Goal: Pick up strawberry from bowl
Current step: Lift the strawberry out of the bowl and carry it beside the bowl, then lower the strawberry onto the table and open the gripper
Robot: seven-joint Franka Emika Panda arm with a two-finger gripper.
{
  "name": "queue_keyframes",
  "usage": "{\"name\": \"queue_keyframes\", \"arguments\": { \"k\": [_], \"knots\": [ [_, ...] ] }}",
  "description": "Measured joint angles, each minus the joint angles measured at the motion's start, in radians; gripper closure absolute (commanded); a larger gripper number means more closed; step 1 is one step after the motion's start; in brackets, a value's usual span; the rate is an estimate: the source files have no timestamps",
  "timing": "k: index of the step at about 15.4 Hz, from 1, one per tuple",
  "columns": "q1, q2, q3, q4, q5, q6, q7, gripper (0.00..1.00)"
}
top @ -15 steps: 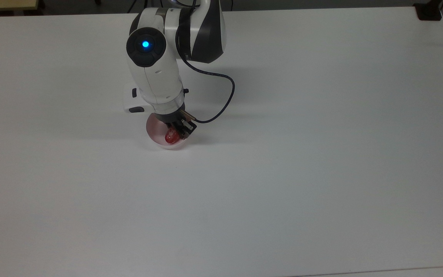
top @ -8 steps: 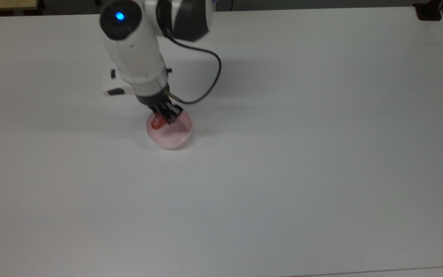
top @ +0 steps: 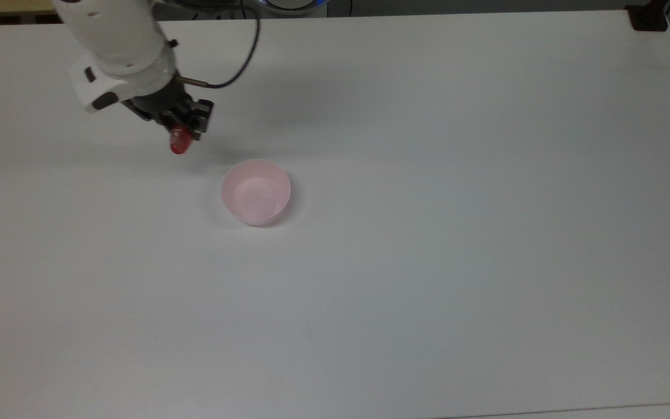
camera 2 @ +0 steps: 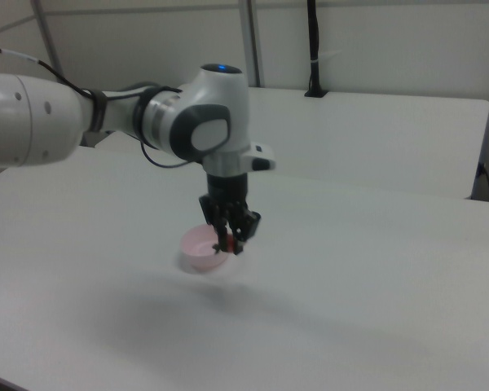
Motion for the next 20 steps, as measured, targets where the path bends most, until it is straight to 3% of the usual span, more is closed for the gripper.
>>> {"name": "queue_keyframes", "arguments": {
  "k": [4,7,9,10,11,12,17,20],
  "knots": [
    [-0.069,0.056,-0.001,-0.003,-0.042,0.065,-0.201,0.68],
    [-0.092,0.107,-0.002,-0.004,-0.051,0.149,-0.251,0.68],
    [-0.098,0.139,-0.002,-0.005,-0.06,0.181,-0.264,0.61],
    [-0.099,0.152,-0.002,-0.005,-0.063,0.195,-0.266,0.44],
    [-0.099,0.161,-0.002,-0.005,-0.064,0.204,-0.266,0.13],
    [-0.099,0.165,-0.002,-0.005,-0.065,0.208,-0.267,0.0],
    [-0.099,0.152,-0.002,0.008,-0.065,0.209,-0.245,0.0],
    [-0.096,0.097,0.0,0.021,-0.065,0.181,-0.185,0.0]
  ]
}}
